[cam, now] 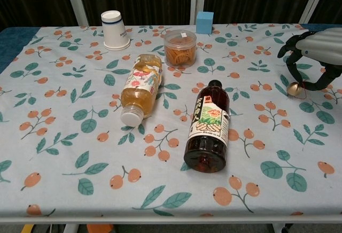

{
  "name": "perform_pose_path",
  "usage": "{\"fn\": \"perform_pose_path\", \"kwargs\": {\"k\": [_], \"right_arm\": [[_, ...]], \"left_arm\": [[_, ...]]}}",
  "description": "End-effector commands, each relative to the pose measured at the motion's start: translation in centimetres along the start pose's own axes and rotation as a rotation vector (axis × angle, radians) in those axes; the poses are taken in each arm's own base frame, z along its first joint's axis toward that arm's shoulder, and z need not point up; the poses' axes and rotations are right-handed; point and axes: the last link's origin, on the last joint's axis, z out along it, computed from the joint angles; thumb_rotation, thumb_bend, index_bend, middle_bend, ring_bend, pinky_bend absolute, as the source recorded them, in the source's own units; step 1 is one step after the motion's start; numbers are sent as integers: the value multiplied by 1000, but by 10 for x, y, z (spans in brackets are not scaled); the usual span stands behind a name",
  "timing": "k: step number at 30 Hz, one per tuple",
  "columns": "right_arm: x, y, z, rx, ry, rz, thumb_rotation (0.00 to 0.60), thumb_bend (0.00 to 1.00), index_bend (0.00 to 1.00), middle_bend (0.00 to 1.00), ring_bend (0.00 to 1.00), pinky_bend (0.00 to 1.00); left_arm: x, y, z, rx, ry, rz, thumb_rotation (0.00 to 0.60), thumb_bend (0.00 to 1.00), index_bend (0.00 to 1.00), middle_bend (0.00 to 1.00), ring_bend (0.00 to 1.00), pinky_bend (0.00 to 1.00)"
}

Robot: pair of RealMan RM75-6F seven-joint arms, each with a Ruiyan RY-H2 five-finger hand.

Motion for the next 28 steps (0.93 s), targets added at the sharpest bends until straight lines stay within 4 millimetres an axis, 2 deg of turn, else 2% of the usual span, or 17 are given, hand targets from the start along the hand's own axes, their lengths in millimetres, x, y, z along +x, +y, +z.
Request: {"fn": "perform_pose_path", "kwargs": {"k": [1,3,5,6,7,10,13,16,20,23,28], "right_arm": [[-1,0,2,1,-8,-9,600,314,750,156,0,0],[-1,0,2,-1,-14,-13,600,274,721,149,0,0],[-2,0,2,-4,-23,-16,600,215,648,142,0,0],[-2,1,2,-6,-26,-20,600,174,564,134,0,0],[-2,1,2,-10,-28,-22,600,130,436,115,0,0],[-1,3,1,-24,-27,-14,600,62,145,49,0,0],[4,6,-2,-38,-1,8,600,44,5,3,0,0],[16,12,-14,-59,72,64,600,44,0,0,0,0],[26,34,-56,-110,207,135,600,43,0,0,0,0],[21,52,-93,-165,285,162,600,42,0,0,0,0],[0,72,-148,-257,339,211,600,42,0,0,0,0]], "left_arm": [[0,0,0,0,1,-1,600,0,36,50,0,47],[-1,0,0,1,1,-1,600,0,36,49,0,47],[-1,-1,0,3,0,-1,600,0,36,49,0,47],[-1,-1,0,4,1,-1,600,0,36,49,0,47],[-1,-1,0,5,1,-1,600,0,36,49,0,47],[0,-2,-1,6,4,-1,600,0,36,49,0,47],[0,-2,-1,5,7,-1,600,0,36,49,0,47],[1,-2,-1,5,13,-1,600,0,36,49,0,47],[5,-3,-2,8,30,-1,600,0,36,49,0,47],[7,-3,-2,11,43,-2,600,0,36,49,0,47],[11,-6,-3,16,58,7,600,0,36,49,0,47]]}}
